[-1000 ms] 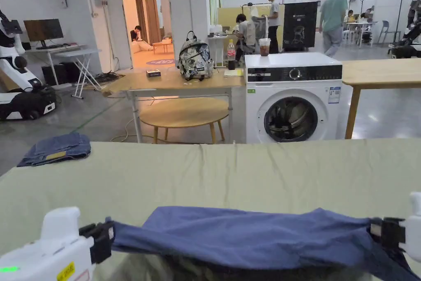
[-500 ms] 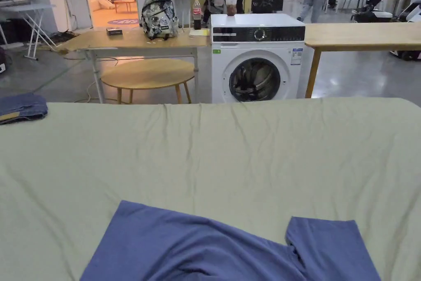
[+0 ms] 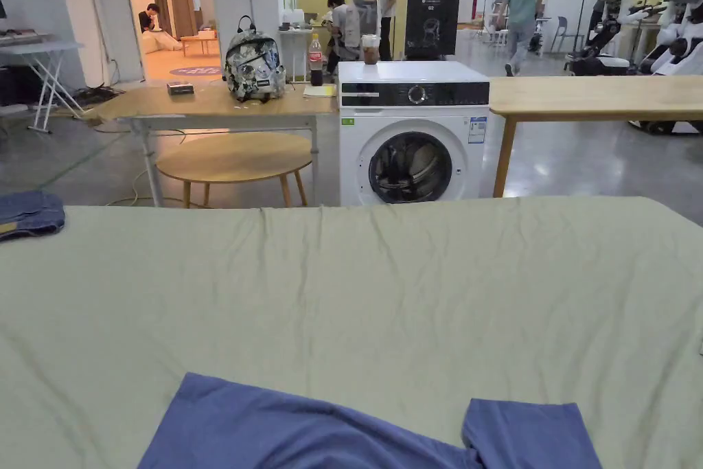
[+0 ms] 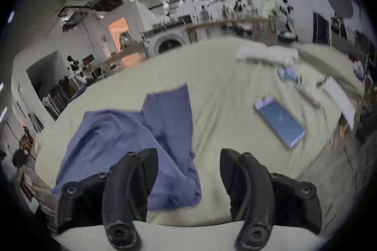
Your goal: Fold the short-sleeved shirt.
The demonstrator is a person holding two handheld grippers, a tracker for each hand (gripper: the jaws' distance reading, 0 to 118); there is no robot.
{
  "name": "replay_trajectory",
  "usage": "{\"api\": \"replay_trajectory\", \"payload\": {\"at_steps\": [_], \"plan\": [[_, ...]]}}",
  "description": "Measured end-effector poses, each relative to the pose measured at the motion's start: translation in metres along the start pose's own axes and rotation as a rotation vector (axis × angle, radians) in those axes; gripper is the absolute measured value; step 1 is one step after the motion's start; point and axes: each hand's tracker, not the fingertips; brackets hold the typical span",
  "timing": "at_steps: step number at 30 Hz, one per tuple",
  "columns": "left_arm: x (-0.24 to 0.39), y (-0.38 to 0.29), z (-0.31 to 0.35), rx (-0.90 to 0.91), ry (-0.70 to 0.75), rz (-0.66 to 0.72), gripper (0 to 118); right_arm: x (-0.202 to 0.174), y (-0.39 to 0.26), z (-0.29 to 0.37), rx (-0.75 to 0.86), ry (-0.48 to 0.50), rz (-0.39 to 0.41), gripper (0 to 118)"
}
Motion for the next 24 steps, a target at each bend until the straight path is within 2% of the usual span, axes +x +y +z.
{"api": "replay_trajectory", "payload": {"at_steps": [3,4,5,6,8,9,11,12,14,19,20,21,23,24], "plan": [[0.014,0.024,-0.001,0.077,-0.084,0.053,58,-0.028,0.020,0.012,0.083,0.107,0.025,63],[0.018,0.028,-0.003,0.090,-0.118,0.066,57,-0.036,0.023,0.013,0.092,0.134,0.040,56],[0.023,0.032,-0.005,0.105,-0.146,0.072,47,-0.043,0.023,0.014,0.090,0.153,0.055,35],[0.025,0.034,-0.009,0.095,-0.157,0.073,36,-0.051,0.024,0.014,0.098,0.159,0.081,28],[0.036,0.038,-0.010,0.113,-0.163,0.036,21,-0.064,0.024,0.014,0.110,0.144,0.138,15],[0.041,0.040,-0.012,0.118,-0.144,-0.002,1,-0.067,0.022,0.013,0.111,0.138,0.154,7],[0.047,0.042,-0.014,0.135,-0.131,-0.043,0,-0.071,0.021,0.010,0.093,0.149,0.187,0],[0.047,0.044,-0.018,0.102,-0.175,-0.048,0,-0.073,0.019,0.009,0.102,0.135,0.183,0],[0.048,0.046,-0.027,0.096,-0.157,-0.047,0,-0.069,0.018,0.005,0.094,0.135,0.186,0],[0.048,0.077,-0.091,0.015,-0.211,-0.089,0,-0.057,0.019,0.003,0.085,0.145,0.116,0],[0.047,0.086,-0.117,-0.030,-0.232,-0.075,1,-0.053,0.017,0.003,0.084,0.140,0.104,0],[0.045,0.092,-0.143,-0.080,-0.260,-0.061,18,-0.049,0.015,0.003,0.085,0.138,0.093,0],[0.039,0.100,-0.213,-0.233,-0.320,-0.004,64,-0.039,0.007,0.001,0.079,0.125,0.068,0],[0.038,0.097,-0.249,-0.312,-0.316,0.021,63,-0.033,0.003,-0.001,0.063,0.118,0.055,0]]}}
